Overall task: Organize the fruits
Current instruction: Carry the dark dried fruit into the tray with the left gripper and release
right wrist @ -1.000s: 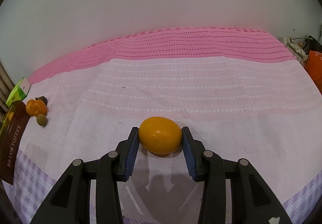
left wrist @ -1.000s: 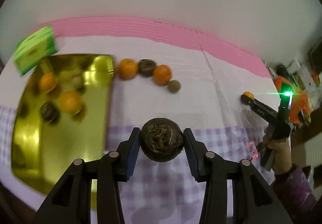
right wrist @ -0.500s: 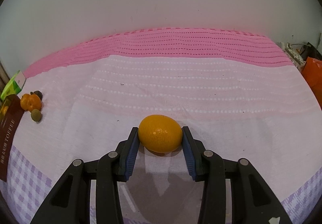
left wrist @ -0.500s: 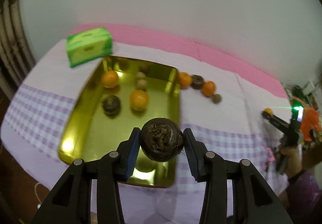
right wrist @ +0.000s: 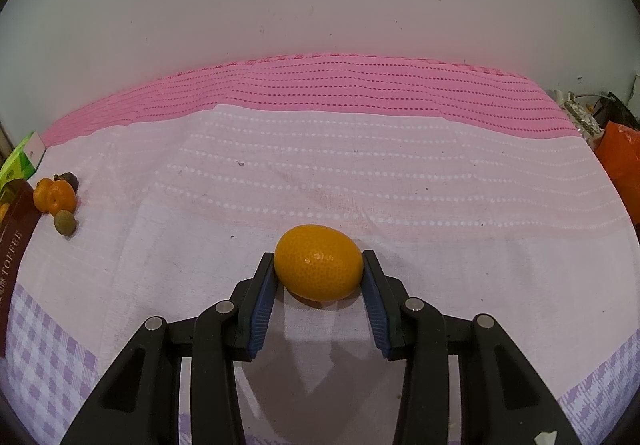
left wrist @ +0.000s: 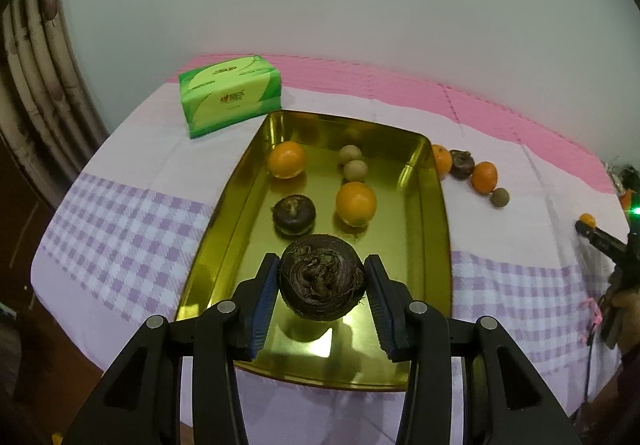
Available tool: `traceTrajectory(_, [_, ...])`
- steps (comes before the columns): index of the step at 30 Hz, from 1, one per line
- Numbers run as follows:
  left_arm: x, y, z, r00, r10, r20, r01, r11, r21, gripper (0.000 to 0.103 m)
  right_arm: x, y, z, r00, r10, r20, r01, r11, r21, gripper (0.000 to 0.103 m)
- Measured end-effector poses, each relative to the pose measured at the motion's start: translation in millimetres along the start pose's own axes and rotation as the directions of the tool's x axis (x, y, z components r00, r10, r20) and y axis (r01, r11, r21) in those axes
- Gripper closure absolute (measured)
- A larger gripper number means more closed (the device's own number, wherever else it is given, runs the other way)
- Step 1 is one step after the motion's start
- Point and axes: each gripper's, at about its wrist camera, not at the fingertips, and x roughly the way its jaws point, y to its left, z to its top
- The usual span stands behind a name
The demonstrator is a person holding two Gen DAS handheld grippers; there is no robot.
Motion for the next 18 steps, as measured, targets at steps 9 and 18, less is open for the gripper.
traceTrajectory(9, [14.5,9.3,-1.2,0.999,0.042,-0.020,-0.041,0.999,0.010,0.059,-0.5,0.0,-0.2,1.000,-0.001,0.000,0.001,1.000,-0.001,0.064])
traceTrajectory(18, [32.0,35.5,0.2,0.997,0.043,-0.059,-0.046,0.998,-0.042,0.059,-0.3,0.2,-0.2,1.000,0.000,0.000,0.000,1.000,0.000,0.064])
